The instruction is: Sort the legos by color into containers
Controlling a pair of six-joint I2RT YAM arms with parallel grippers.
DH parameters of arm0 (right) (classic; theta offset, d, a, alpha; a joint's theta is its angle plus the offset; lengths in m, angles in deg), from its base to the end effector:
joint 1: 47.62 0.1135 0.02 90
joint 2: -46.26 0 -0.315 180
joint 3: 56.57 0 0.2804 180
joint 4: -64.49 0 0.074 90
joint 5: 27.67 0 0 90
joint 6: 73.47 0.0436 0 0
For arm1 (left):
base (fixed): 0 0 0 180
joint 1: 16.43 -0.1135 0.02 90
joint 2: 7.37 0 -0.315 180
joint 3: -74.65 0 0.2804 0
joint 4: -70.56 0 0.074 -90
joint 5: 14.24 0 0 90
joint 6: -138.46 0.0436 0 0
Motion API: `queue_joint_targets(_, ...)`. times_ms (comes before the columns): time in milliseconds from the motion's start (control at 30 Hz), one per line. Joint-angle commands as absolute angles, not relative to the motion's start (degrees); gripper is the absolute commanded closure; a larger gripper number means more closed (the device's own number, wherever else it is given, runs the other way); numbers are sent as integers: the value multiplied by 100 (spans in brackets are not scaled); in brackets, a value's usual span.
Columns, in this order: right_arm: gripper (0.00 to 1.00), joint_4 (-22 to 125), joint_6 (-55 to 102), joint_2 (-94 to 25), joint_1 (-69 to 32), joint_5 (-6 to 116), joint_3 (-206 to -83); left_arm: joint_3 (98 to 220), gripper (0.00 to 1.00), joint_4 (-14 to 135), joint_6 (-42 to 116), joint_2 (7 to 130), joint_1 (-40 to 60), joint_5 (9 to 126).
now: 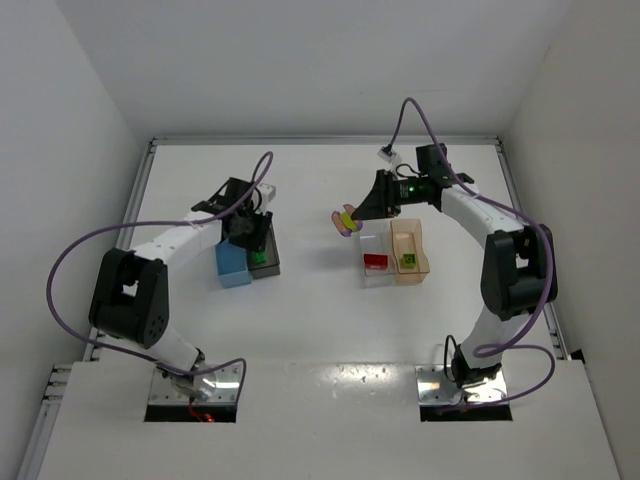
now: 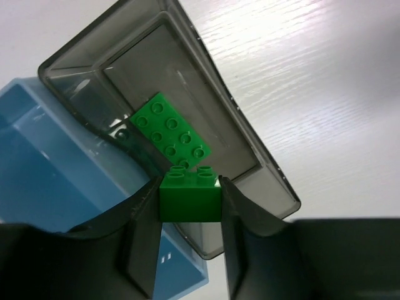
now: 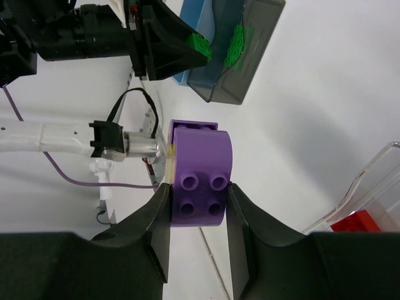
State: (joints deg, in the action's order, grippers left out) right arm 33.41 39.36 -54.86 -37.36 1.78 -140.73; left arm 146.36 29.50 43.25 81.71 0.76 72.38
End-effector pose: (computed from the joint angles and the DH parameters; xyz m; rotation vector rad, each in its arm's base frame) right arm 0.3994 0.1109 0.2698 -0.2601 2.3433 1.5388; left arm 0.3280 -0.1041 0.2446 0.2933 2.5873 -0.2183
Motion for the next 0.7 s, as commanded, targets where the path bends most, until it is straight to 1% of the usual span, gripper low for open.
queue_joint_targets(0, 100, 3402, 3807, -5261, -3699, 90, -14205, 14915, 52, 2964, 4266, 8219, 36, 6838)
queue_joint_targets(167, 100, 3455, 3807, -5314, -3699, -42, -14205, 14915, 45, 2964, 4381, 7930, -78, 6504)
queue_joint_targets(200, 100, 3455, 3807, -5314, -3646, -42, -14205, 14915, 22, 2964, 4450, 7851, -78, 6425)
queue_joint_targets(233, 100, 3455, 3807, -5314, -3646, -42, -14205, 14915, 14, 3016, 4451, 7780, -78, 6424)
queue_joint_targets(267, 100, 3455, 3807, -5314, -3646, -94, -14205, 14967, 13, 3017, 4521, 7719, -78, 6320)
queue_joint_targets(367, 100, 3648, 3876, -5314, -3594, -252, -14205, 15020, 14, 3017, 4749, 7298, -393, 5242)
queue_joint_targets(400, 100, 3649, 3877, -5314, -3593, -375, -14153, 15020, 16, 3104, 5046, 7044, -473, 4020)
queue_joint_targets(433, 100, 3727, 3929, -5314, -3593, -454, -14152, 15020, 17, 3105, 5188, 6963, -474, 3407)
queue_joint_targets(500, 100, 3850, 3930, -5367, -3471, -735, -14152, 15187, 18, 3018, 5339, 6962, -527, 2360)
queue_joint_targets(533, 100, 4033, 4060, -5367, -3470, -928, -14152, 15292, 18, 3017, 5339, 7110, -370, 1589)
queue_joint_targets(667, 100, 4789, 4657, -5428, -3330, -1420, -14029, 15363, 18, 2850, 5207, 7733, -307, 143)
